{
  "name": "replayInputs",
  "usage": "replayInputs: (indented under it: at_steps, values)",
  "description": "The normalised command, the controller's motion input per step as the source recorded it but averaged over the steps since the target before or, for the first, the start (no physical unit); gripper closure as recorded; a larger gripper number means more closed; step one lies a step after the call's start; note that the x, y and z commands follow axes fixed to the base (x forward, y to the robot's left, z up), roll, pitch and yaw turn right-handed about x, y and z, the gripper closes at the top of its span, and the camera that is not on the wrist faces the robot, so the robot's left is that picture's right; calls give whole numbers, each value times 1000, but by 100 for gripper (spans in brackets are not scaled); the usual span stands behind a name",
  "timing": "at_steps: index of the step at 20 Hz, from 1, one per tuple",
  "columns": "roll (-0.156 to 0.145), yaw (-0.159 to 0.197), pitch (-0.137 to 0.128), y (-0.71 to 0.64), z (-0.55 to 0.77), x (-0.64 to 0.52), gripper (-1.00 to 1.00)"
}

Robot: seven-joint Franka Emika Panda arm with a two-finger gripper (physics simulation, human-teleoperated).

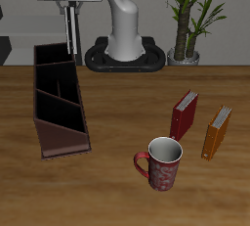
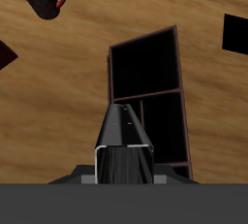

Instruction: Place the striped book into the right desk caddy's front compartment and place the red mug into the right desk caddy's right compartment

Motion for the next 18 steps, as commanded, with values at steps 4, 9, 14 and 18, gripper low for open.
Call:
replayInputs:
  at_steps: [4, 9, 14, 18]
  values:
    - [-6, 8, 38, -175, 20, 156, 100]
    - [-13, 5, 17, -148, 15, 138, 100]
    - [7, 28, 22, 18, -92, 69, 100]
    - [-26, 32, 22, -62, -45, 151, 100]
